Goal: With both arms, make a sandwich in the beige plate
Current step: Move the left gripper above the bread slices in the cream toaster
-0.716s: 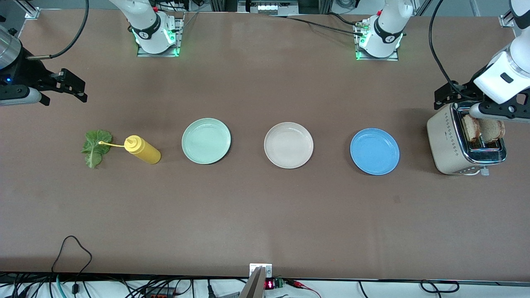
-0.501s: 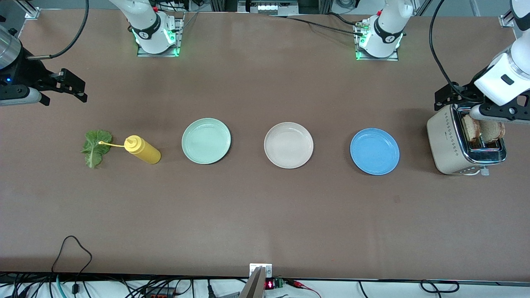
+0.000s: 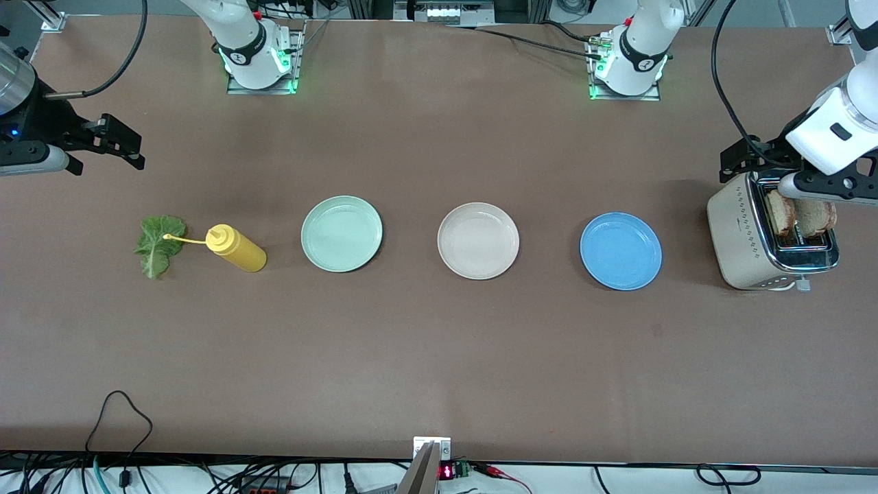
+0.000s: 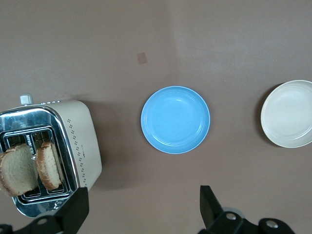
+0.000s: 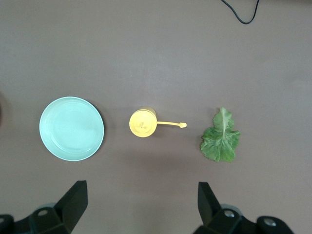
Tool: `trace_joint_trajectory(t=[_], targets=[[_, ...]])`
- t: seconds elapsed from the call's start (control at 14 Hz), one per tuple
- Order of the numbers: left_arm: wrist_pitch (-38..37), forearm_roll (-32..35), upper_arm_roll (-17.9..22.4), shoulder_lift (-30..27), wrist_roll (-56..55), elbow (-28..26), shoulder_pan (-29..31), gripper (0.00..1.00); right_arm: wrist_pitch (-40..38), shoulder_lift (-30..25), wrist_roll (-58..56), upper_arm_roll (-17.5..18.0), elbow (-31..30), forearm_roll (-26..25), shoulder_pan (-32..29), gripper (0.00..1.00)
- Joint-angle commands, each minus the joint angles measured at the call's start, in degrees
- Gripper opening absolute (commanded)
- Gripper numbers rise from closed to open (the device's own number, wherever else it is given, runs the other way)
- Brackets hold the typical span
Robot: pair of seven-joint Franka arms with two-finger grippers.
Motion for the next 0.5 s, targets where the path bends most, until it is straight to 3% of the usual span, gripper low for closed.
trace_joint_trajectory(t=[0.0,0.43], targets=[[-2.6,0.9,0.0,2.0,0.3,1.9,-0.3,1.0,0.1,-0.1,0.0,0.2,-0.3,-1.1,0.0,1.0],[-7.6,1.0,0.6,6.6,0.9,2.5,0.3,1.0,-0.1,0.5,0.0,0.2,-0.5,-1.1,-0.1,1.0]])
